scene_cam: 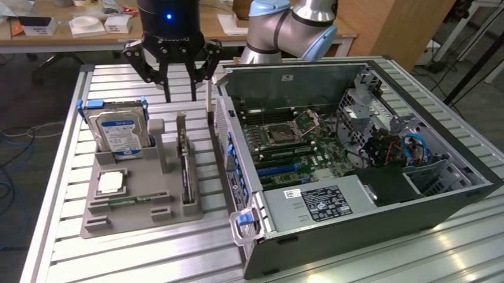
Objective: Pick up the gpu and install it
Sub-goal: 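Pick up the gpu and move the gpu toward the slot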
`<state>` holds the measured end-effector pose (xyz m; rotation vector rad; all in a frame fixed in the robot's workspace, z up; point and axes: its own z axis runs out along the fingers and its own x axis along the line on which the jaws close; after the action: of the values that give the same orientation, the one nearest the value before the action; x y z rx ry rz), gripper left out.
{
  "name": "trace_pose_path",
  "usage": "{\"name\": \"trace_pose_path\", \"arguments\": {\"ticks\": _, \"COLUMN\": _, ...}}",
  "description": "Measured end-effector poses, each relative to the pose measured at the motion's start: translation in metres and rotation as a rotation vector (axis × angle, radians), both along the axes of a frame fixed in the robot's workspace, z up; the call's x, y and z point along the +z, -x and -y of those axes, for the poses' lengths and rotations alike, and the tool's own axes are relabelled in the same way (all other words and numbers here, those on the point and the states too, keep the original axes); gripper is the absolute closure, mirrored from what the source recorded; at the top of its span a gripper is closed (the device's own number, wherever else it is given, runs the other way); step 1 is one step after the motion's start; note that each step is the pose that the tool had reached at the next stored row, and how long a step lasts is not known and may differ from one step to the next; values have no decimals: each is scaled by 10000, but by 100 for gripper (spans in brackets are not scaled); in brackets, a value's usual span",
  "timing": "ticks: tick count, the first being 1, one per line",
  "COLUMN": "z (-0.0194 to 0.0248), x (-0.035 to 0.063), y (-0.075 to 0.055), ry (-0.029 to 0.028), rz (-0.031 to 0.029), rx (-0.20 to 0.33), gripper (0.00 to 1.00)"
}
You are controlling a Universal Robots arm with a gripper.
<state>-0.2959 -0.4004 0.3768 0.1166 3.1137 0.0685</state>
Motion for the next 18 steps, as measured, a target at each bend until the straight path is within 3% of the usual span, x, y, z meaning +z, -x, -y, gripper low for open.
{"name": "trace_pose_path", "arguments": {"ticks": 18, "z": 0, "x": -122, "y": 0, "ry": 3, "rz": 0, "rx": 0, "gripper": 53}}
